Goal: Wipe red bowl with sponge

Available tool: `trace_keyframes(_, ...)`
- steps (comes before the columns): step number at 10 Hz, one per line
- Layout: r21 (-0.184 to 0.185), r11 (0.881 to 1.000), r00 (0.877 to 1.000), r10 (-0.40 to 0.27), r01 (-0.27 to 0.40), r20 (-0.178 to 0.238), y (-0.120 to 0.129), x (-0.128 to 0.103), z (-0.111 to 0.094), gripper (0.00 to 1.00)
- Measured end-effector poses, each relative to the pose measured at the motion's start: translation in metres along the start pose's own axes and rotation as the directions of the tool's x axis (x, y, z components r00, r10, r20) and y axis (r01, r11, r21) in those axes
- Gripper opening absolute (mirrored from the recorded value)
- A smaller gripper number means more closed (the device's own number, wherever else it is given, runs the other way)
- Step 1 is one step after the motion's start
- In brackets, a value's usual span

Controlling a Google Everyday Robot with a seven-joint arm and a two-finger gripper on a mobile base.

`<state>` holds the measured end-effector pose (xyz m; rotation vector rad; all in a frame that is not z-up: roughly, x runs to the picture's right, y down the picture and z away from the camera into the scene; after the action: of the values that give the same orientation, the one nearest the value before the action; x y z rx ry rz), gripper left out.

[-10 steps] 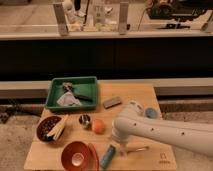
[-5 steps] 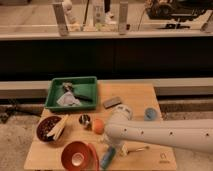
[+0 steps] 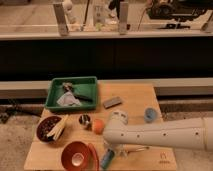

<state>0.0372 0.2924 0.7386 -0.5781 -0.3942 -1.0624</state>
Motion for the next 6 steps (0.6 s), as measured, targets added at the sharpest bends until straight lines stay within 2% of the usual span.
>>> trace_keyframes(2, 0.0, 1.0, 1.0, -0.004, 0.004, -0.03, -0.002, 0.002, -0.022, 0.27)
trace_keyframes(3, 0.0, 1.0, 1.0, -0.004, 0.004, -0.03, -0.002, 0.002, -0.022, 0.27)
trace_keyframes(4, 0.021, 0.999, 0.996, -0.042, 0.044, -0.078, -0.012, 0.0, -0.066, 0.27)
trace_keyframes(5, 0.067, 0.995, 0.994, -0.074, 0.08, -0.086, -0.023, -0.003, -0.088, 0.27)
trace_keyframes(6, 0.1, 0.989, 0.991, -0.104, 0.113, -0.088, -0.037, -0.008, -0.098, 0.31)
